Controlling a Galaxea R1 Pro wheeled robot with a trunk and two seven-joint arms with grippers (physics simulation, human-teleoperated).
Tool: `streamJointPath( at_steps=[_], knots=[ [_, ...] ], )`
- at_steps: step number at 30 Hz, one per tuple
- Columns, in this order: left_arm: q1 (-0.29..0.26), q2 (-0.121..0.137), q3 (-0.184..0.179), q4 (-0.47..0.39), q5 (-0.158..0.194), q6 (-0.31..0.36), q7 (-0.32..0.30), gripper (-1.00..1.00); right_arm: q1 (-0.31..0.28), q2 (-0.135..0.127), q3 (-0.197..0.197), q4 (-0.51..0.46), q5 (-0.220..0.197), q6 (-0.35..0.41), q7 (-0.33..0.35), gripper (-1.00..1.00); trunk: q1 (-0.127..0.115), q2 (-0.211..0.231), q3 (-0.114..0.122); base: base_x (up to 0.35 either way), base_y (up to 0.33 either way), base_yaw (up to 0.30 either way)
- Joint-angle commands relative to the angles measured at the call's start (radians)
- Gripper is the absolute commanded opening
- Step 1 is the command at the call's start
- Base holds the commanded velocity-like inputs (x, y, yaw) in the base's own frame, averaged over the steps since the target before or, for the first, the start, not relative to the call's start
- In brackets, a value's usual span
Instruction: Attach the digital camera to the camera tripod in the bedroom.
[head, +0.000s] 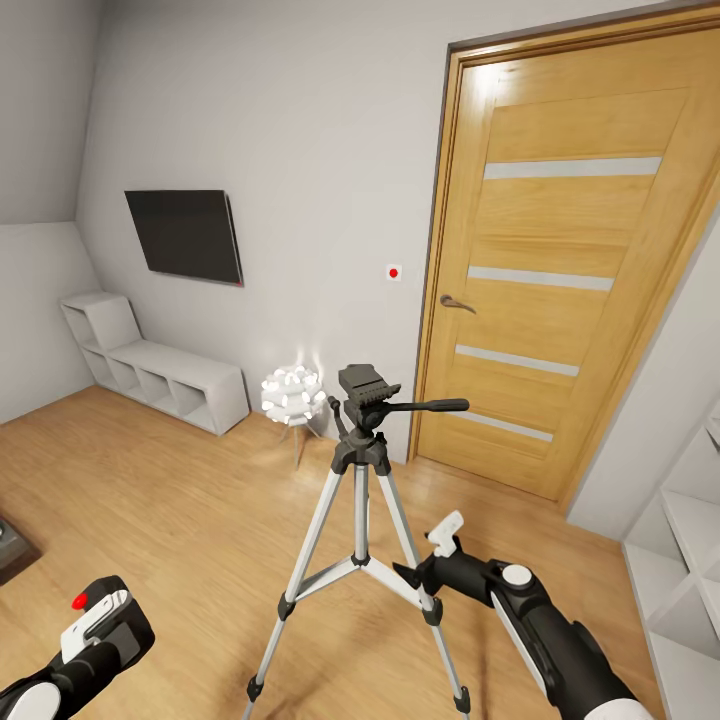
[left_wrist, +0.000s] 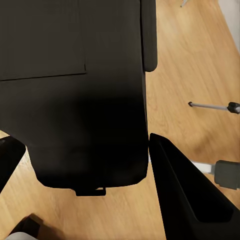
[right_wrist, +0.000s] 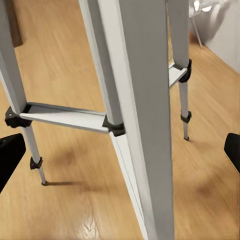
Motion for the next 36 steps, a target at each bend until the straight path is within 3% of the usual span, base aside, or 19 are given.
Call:
streamJointPath(
  at_steps=[1, 16, 28, 36],
  knots=[
    [0.0, 0.0, 0.0, -0.002, 0.008, 0.004, 0.007, -1.0, -0.001, 0.0, 0.001, 0.004, 0.011, -0.01, 0.003, 1.0, 0.001, -0.002, -0.002, 0.0, 0.0, 0.0],
    [0.0, 0.001, 0.001, -0.002, 0.008, 0.003, 0.007, -1.0, -0.017, 0.003, 0.001, 0.059, 0.03, -0.068, 0.006, 1.0, 0.001, -0.002, -0.002, 0.0, 0.0, 0.0],
    [0.0, 0.001, 0.0, -0.002, 0.008, 0.002, 0.009, -1.0, -0.107, 0.002, 0.001, 0.16, 0.029, -0.107, 0.009, 1.0, 0.001, -0.002, -0.002, 0.0, 0.0, 0.0],
    [0.0, 0.0, 0.0, -0.002, 0.008, 0.001, 0.01, -1.0, -0.131, 0.009, -0.001, 0.184, 0.025, -0.116, 0.011, 1.0, 0.001, -0.002, -0.002, 0.0, 0.0, 0.0]
  ],
)
